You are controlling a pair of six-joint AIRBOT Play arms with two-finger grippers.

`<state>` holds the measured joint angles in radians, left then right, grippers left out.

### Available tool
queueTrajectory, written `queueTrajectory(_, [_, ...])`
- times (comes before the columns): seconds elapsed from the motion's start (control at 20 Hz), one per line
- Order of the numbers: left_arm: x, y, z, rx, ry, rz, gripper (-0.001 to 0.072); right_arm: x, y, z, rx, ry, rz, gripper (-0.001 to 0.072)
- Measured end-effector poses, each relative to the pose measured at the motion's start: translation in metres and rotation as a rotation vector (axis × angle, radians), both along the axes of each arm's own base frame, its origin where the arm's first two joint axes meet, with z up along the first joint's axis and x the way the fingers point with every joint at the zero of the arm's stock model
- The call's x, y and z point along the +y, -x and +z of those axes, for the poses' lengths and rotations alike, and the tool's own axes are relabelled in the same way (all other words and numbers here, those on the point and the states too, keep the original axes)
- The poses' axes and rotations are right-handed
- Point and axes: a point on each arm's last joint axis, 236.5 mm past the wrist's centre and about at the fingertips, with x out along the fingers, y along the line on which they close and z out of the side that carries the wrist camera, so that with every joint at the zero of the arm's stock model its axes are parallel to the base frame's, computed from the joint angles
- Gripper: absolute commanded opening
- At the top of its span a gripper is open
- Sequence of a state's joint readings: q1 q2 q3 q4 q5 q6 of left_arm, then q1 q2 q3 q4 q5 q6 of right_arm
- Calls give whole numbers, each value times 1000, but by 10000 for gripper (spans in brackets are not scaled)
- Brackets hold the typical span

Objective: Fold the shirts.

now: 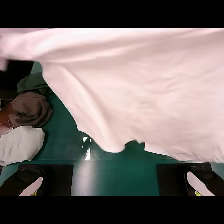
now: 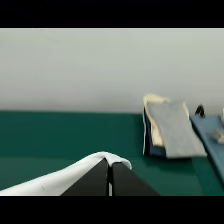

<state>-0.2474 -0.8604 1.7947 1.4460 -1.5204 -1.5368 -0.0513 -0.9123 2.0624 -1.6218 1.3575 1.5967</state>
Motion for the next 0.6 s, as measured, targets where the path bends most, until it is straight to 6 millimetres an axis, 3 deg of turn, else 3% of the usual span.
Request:
queueTrajectory(0.2, [9, -34, -120, 286, -124, 51, 27, 10, -98, -126, 389, -27, 65, 20])
queueTrajectory(0.35, [7, -62, -201, 410, -174, 64, 28, 29, -158, -212, 547, -70, 156, 20])
queueTrajectory(0.5, [1, -94, -259, 440, -187, 72, 28, 41, -209, -277, 590, -113, 197, 21])
queueTrajectory(0.6, [-4, -116, -288, 438, -182, 83, 29, 49, -233, -306, 588, -129, 213, 21])
